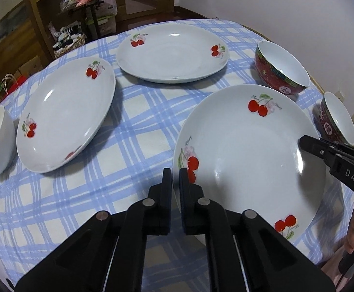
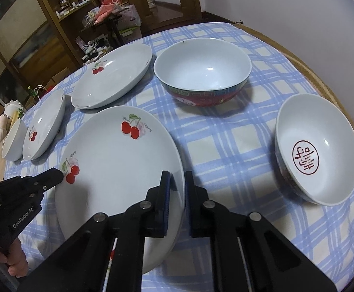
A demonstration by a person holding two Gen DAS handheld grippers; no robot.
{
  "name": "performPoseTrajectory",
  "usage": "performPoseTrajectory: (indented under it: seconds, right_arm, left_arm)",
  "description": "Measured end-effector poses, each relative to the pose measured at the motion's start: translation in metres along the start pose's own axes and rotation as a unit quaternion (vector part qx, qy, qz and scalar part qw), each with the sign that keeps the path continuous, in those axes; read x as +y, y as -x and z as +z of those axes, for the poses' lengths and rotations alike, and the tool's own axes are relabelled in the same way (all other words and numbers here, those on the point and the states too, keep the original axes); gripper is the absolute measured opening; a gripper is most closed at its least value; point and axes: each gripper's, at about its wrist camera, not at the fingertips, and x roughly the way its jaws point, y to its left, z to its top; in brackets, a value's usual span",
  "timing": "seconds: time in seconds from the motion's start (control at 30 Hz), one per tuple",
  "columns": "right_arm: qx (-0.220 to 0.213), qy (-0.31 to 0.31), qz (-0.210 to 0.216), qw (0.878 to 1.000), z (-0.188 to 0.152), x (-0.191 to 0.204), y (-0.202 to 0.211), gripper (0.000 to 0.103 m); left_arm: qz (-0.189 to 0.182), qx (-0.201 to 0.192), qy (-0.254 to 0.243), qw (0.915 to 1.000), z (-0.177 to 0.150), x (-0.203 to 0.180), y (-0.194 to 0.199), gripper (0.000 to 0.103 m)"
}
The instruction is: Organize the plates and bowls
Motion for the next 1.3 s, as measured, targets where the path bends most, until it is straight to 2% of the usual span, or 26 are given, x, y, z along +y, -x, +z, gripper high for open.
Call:
performPoseTrajectory:
  seconds: [0.23,0.4,0.63,0.8,1.3]
  right_arm:
    - [0.0,-0.002,0.002,1.0,-0.001,-0.001,-0.001,0.012]
    - [-0.002,0.002,0.001,1.0,-0.002,-0.001,-0.002,0.012]
    - [-0.007,0.007,0.01,1.0,-0.003,0.002,0.004,0.012]
    - [-0.008,-0.003,0.021,1.0,-0.008,0.001,0.009,0.012]
    - [-0.024,0.006,0.04,0.999,-0.024,0.009,0.039,0.012]
  left_arm:
    - [-0.006,0.004,-0.004,1.0,-0.001,-0.002,0.0,0.009]
    - [-0.023,0.011,0.025,0.9993,0.0,0.004,0.0,0.008]
    - [-0.023,0.021,0.046,0.9985,-0.002,0.007,0.005,0.007]
    - [-0.014,0.011,0.043,0.9989,-0.003,0.006,0.016,0.006]
    - [-0.018,0.004,0.064,0.9978,-0.024,0.011,0.054,0.006]
